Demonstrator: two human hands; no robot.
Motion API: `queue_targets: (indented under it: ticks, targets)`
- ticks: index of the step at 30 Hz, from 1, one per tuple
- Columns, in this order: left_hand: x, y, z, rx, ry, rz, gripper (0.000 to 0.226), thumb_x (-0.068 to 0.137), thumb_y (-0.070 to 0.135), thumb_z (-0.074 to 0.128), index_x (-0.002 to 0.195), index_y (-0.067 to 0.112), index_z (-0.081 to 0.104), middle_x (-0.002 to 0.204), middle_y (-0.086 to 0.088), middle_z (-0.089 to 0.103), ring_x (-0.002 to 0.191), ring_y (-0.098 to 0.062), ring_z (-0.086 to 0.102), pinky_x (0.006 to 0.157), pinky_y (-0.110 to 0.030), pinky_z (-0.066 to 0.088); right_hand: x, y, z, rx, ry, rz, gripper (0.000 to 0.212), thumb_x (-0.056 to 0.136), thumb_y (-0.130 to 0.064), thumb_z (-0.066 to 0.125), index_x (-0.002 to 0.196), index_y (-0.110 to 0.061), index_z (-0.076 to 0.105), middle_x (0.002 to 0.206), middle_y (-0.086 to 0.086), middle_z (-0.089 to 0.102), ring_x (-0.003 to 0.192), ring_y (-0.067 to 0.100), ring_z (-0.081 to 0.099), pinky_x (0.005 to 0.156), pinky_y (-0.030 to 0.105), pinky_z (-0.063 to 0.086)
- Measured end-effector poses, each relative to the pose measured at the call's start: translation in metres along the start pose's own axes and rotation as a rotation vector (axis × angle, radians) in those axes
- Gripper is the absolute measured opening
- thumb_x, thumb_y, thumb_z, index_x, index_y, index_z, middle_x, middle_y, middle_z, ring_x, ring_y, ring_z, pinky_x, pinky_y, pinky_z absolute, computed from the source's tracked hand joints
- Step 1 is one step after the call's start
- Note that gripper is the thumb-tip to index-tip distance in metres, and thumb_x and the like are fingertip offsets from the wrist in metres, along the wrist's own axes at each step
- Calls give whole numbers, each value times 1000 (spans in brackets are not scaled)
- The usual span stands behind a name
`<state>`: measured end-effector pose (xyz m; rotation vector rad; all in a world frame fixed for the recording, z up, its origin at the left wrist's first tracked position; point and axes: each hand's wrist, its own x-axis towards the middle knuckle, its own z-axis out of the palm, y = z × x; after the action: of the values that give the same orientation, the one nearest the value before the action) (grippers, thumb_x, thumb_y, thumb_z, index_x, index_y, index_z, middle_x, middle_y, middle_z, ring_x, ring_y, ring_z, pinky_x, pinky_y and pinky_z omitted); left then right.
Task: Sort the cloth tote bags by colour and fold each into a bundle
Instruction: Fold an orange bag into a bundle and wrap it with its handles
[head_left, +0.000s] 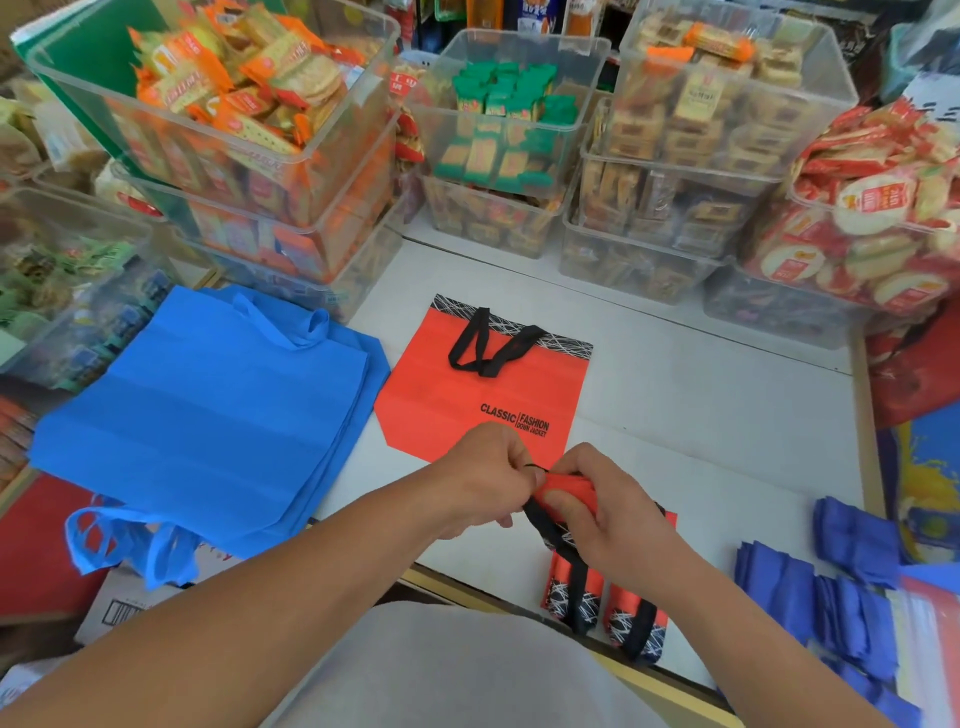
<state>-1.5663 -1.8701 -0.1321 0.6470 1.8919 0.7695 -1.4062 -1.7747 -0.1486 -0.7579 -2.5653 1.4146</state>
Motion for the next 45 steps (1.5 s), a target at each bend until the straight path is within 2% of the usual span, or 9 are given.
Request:
queue_targets:
  ticks: [5,13,17,22,28,33,37,40,45]
  targets:
    - [-8,0,9,290,149,280,6,95,17,59,90,14,56,83,-3,60,78,-22,57,69,-41,49,-1,1,0,-73,23,-74,8,98,-22,58,100,-26,51,93,-7,58,83,12,57,69,39,51]
    - [-9,-13,17,-59,89,120,13,96,14,64,84,14,65,71,-3,61,61,-12,54,58,-27,47,-6,5,0,-225,-73,-225,14,99,-36,50,101,-22,53,99,-11,46,85,12,53,68,41,51]
    - [-11,-18,18,-59,65,213,6,96,14,66,91,17,66,78,-1,65,63,-5,55,62,-24,49,-13,7,-1,-47,-71,-16,15,99,-36,60,104,-32,48,95,-7,60,84,12,61,72,44,54]
    - [-9,-13,12,-219,87,213,10,97,12,64,107,9,67,84,-4,64,62,-6,62,61,-22,55,-16,-6,-6,212,209,141,29,82,-27,84,100,-33,62,90,-14,71,85,10,68,72,29,58]
    - [-3,-14,20,-133,121,144,11,99,14,60,91,10,66,75,-4,62,63,-13,61,64,-30,58,-21,-2,-1,179,230,84,21,87,-13,79,100,-26,70,94,-15,71,92,13,66,79,30,55]
    - [-3,-7,40,127,243,355,11,98,12,57,89,14,63,84,2,63,77,-10,57,66,-24,43,-23,11,5,12,241,-58,14,89,-16,72,99,-23,67,96,-15,64,92,13,62,79,25,50]
    - [5,6,33,83,149,433,17,100,18,55,91,19,69,82,7,62,78,0,54,71,-22,42,-23,11,-2,109,306,149,16,96,-21,67,102,-32,56,94,-9,65,86,7,62,68,18,50]
    - [11,3,28,139,40,450,25,102,27,54,119,31,70,111,3,60,106,-7,54,94,-23,45,-23,8,-3,370,406,282,9,99,-22,63,104,-25,57,94,0,67,81,8,66,61,14,50]
    - [10,-7,42,-196,-95,369,31,101,16,61,132,16,65,117,-5,71,99,-10,68,93,-25,55,-27,20,0,588,404,391,14,105,-32,52,98,-24,62,96,10,70,96,30,66,84,42,54]
